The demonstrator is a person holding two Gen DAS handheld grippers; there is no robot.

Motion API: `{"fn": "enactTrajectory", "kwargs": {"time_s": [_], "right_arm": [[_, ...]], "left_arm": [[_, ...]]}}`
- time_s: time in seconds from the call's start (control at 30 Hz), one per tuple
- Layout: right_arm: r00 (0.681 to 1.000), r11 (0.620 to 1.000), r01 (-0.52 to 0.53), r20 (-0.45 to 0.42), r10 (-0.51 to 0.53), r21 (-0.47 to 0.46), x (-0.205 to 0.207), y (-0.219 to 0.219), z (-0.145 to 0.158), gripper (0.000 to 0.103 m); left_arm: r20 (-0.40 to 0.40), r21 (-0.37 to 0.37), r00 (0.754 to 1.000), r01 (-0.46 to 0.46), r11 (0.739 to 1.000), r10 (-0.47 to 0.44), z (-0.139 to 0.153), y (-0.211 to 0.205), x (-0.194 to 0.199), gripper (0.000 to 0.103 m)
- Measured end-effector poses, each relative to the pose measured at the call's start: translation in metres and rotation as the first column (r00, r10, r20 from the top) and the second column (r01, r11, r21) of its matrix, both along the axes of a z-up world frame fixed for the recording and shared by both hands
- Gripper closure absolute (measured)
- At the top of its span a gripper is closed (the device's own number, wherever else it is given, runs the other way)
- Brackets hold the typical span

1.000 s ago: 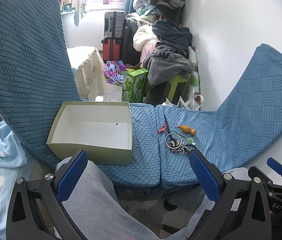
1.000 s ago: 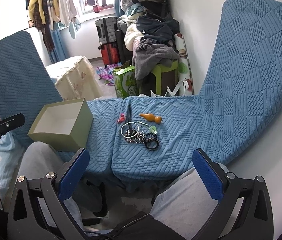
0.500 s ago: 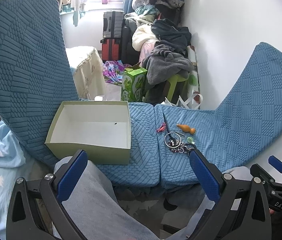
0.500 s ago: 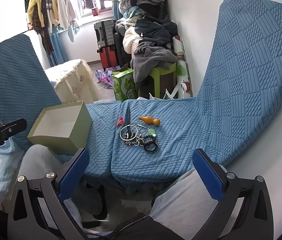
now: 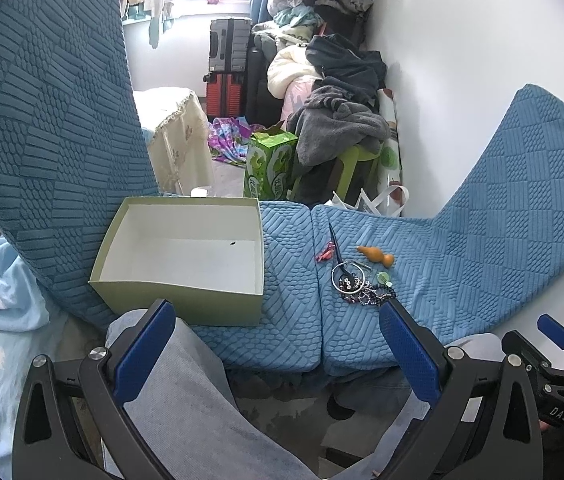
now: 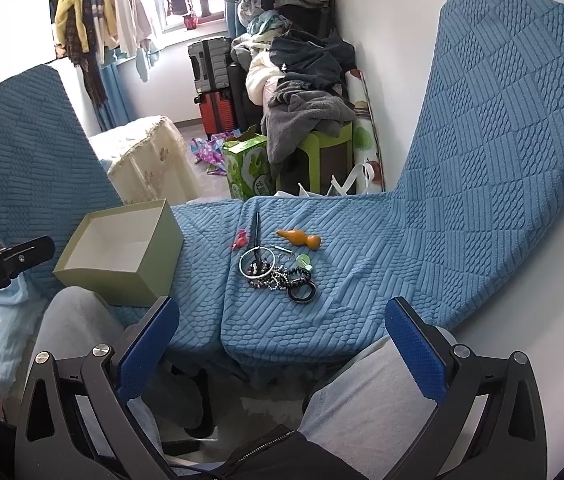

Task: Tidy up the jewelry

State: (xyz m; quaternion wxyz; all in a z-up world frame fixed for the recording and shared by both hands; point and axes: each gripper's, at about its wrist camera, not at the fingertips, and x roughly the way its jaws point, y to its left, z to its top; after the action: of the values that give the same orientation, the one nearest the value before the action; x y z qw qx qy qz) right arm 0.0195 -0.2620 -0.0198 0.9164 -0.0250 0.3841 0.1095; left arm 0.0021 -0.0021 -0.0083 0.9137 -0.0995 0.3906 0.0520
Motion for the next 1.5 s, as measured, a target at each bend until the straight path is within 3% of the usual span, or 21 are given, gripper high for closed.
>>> {"fn": "enactTrajectory", "kwargs": {"time_s": [0.43,0.53,0.87,0.97,1.03,1.23,1.4,1.5], "right_arm": [[1.0,1.0,-0.005,0.03,0.005,-0.001,0.022,0.0,-0.013,0.0],[0.999,0.999,-0.033,0.002,0.033,0.01,0.032,0.001,-0.025,0.0],[1.0,0.999,0.029,-0.002,-0.029,0.023,0.063,-0.006,-0.069,0.001],[1.0,1.0,0.016,0.003,-0.016,0.018,0.075,-0.01,-0.085,0.008],[1.0,0.999,0.004,-0.021,-0.003,0.036,0.087,-0.014,-0.097,0.028],[0.999,0.997,-0.001,-0.051,0.005,0.074,0.116,-0.022,-0.124,0.053],[0.994,0.997,-0.004,-0.108,0.013,0.082,0.147,-0.025,-0.153,0.062],[0.99,0.997,-0.015,-0.138,0.026,0.082,0.164,-0.024,-0.166,0.065]], "left_arm": [[-0.005,-0.034,0.999,0.043,0.999,-0.043,-0.009,-0.012,0.024,0.001],[-0.025,-0.026,0.998,0.053,0.998,-0.053,-0.017,-0.018,0.036,0.001],[-0.023,-0.094,0.981,0.192,0.977,-0.195,-0.029,-0.044,0.078,0.003],[-0.057,-0.135,0.97,0.226,0.965,-0.235,-0.046,-0.052,0.095,0.014],[-0.07,-0.163,0.967,0.232,0.959,-0.246,-0.057,-0.054,0.103,0.022],[-0.119,-0.153,0.956,0.249,0.956,-0.268,-0.095,-0.063,0.132,0.033],[-0.157,-0.188,0.95,0.239,0.953,-0.269,-0.128,-0.063,0.158,0.043],[-0.186,-0.203,0.943,0.236,0.95,-0.274,-0.146,-0.065,0.175,0.055]]}}
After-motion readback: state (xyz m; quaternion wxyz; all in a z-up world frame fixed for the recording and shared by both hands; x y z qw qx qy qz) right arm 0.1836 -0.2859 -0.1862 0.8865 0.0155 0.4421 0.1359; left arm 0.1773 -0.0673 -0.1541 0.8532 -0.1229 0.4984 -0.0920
